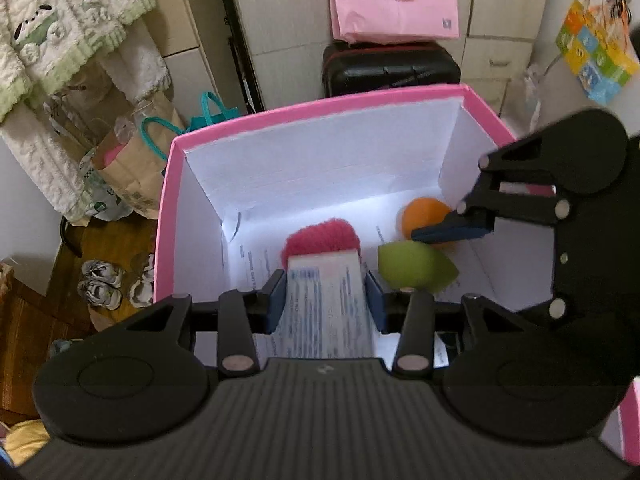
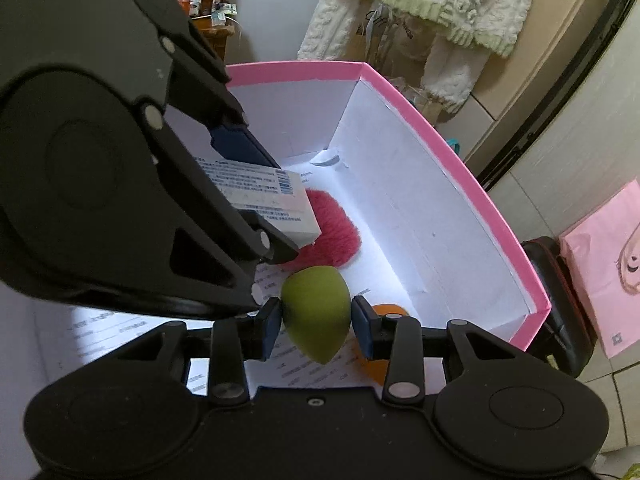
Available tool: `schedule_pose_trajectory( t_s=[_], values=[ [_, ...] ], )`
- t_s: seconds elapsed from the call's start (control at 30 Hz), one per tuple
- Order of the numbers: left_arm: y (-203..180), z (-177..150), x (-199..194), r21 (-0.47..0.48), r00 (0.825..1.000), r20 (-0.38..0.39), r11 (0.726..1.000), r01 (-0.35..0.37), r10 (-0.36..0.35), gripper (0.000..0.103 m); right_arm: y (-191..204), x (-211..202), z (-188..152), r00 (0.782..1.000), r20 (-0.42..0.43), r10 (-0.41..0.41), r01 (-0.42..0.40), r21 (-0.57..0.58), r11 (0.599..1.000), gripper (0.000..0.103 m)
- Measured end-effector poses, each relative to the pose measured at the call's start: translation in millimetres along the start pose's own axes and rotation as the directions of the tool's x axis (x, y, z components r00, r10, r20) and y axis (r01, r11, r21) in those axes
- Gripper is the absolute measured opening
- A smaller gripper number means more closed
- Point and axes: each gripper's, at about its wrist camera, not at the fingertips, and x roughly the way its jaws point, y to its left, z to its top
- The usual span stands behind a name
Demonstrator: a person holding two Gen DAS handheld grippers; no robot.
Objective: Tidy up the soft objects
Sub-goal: 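Open both tools to release the white box and green sponge inside, then move both tools back to the table and reach the right tool toward the lilac plush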
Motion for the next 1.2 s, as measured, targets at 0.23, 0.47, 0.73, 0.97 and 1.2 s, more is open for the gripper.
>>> schedule_pose_trajectory(
  t_s=[0.23,0.47,0.73,0.97,1.2],
  values=[
    [6.5,0.1,-16.8,-0.014,0.999,0.028,0.999,0.046,-0.046,0.050,-2.6,-16.9,-8.9,0.999,0.033,-0.025,0.024,0.043,0.999,0.049],
    [4.4,-12.8,-65.3,0.006,0.996,0.050,0.997,0.077,-0.078,0.053,5.8,-63.9,-19.4,0.995,0.069,-0.071,0.062,0.122,0.991,0.050],
    [-18.9,-31.5,-139.6,0.084,0.988,0.110,0.991,0.100,-0.109,0.058,21.1,-126.8,-36.3,0.989,0.095,-0.110,0.091,0.184,0.979,0.051],
    [-45.0,-49.4,-188.2,0.164,0.977,0.162,0.980,0.109,-0.136,0.064,38.2,-176.4,-54.9,0.982,0.130,-0.141,0.112,0.208,0.972,0.054],
    [-82.3,-71.3,-213.1,0.243,0.963,0.175,0.957,0.160,-0.206,0.064,55.3,-215.0,-84.1,0.972,0.166,-0.165,0.126,0.227,0.966,0.056]
  ],
)
